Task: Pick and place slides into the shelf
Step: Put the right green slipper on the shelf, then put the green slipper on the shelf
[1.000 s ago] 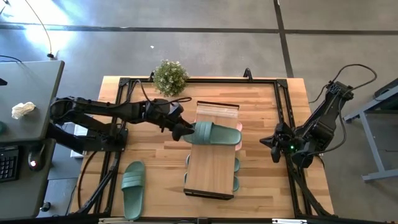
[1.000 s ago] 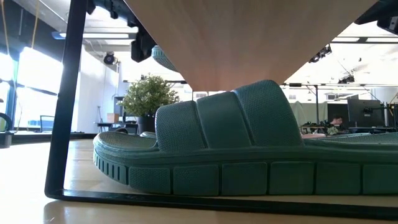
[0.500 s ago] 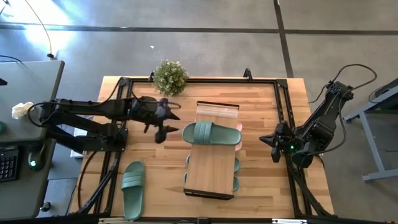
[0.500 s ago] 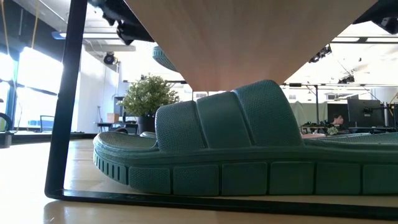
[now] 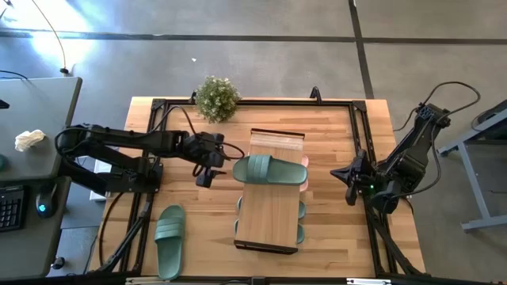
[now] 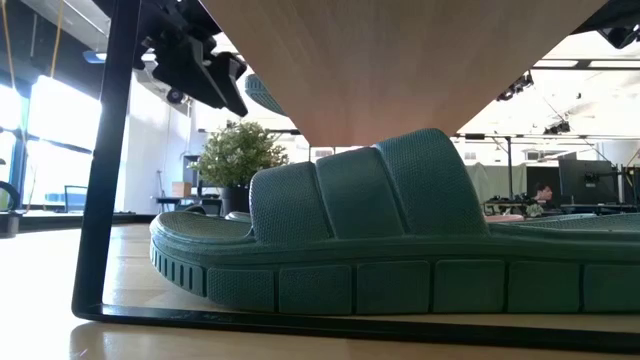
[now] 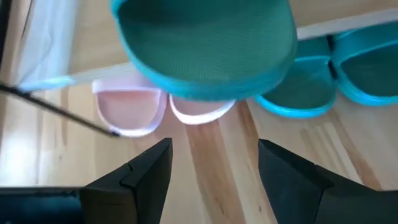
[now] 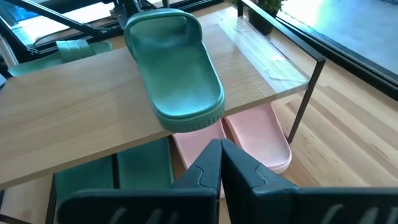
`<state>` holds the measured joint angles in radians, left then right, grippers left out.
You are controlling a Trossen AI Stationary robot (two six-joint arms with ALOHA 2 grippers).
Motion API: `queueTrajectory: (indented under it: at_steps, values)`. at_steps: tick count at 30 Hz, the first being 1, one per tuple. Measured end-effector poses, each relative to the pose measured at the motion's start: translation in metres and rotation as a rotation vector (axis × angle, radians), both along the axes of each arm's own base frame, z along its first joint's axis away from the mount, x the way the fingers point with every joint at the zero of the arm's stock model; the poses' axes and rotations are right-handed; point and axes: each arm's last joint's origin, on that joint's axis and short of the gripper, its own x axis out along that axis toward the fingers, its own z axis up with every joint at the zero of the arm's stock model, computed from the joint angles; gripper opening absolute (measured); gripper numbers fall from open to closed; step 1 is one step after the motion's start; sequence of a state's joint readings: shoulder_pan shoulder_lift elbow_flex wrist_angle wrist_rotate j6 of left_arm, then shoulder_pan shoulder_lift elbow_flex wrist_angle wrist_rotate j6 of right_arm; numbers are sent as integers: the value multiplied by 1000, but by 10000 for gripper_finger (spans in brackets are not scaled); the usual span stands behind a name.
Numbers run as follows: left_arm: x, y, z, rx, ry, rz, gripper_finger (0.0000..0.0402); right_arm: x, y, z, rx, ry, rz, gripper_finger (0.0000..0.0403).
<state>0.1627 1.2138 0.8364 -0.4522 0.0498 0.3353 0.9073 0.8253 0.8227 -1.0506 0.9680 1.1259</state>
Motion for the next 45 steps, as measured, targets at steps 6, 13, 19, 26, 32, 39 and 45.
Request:
queueTrajectory:
  at_steps: [6,13,19,26,32,39,45]
  values:
    - [7,0,-2,-18,-32,-28,220,-1,-1,-1,26,-5,-24,0]
    - [9,0,1,-33,-70,-41,220,-1,-2,-1,35,1,-34,0]
    - [12,-1,6,-96,-133,-47,220,-2,-3,-2,25,15,-31,0]
    - [17,1,3,-73,-142,-9,220,-3,-4,-3,12,32,-29,0]
    - [23,3,-1,-64,-150,22,220,-4,-4,-4,77,47,-47,0]
    - [24,3,-4,-60,-135,29,220,-5,-4,-7,93,72,-45,0]
    - [19,2,-2,-89,-109,37,220,-5,-4,-7,90,74,-44,0]
